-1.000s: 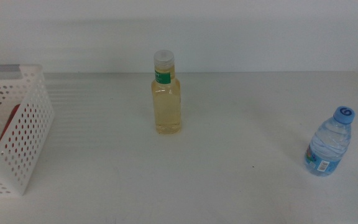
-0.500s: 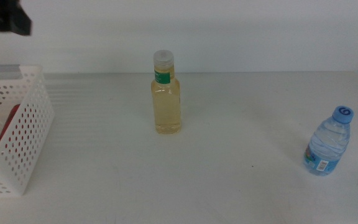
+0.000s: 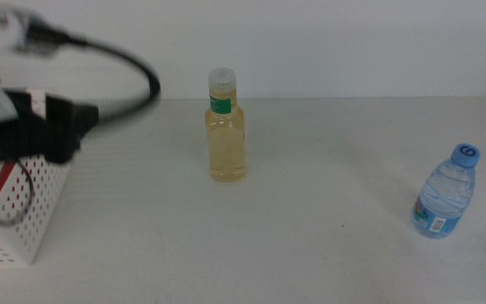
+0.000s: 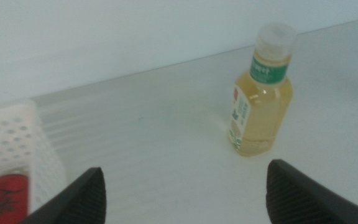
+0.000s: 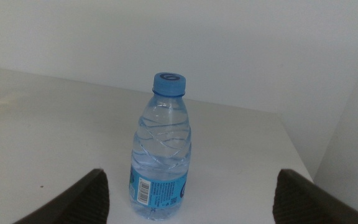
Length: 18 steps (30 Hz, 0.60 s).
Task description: Use arms to grab the bottles and put them into the dustbin to the left of the table.
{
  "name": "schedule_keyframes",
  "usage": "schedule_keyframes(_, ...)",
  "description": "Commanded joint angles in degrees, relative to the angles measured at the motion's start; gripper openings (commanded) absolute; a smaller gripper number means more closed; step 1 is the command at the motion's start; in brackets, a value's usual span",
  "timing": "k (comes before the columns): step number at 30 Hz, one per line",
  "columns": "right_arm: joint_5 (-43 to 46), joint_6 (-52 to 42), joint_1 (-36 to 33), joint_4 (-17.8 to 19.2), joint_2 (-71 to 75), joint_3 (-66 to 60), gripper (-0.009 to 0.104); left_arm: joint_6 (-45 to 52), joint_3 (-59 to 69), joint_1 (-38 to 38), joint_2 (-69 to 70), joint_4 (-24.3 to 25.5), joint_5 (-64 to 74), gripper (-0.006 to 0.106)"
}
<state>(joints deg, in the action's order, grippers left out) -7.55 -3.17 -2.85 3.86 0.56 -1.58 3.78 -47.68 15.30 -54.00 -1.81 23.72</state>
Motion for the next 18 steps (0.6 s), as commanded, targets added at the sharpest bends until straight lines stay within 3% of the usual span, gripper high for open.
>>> schedule_keyframes(1,4.3,-0.3,0.5,0.4,1.6,0.4,0.069,-0.9,3.5,1.1,2.4,-1.3,-10.1,0.08)
schedule_keyframes(7,4.3,-0.3,0.5,0.4,1.6,0.4,0.069,-0.9,13.8,3.6,3.4,-6.7,-20.2,0.08)
schedule_keyframes(18,4.3,-0.3,0.5,0.4,1.6,0.4,0.069,-0.9,23.0,8.4,-0.3,-6.8,-35.3,0.08)
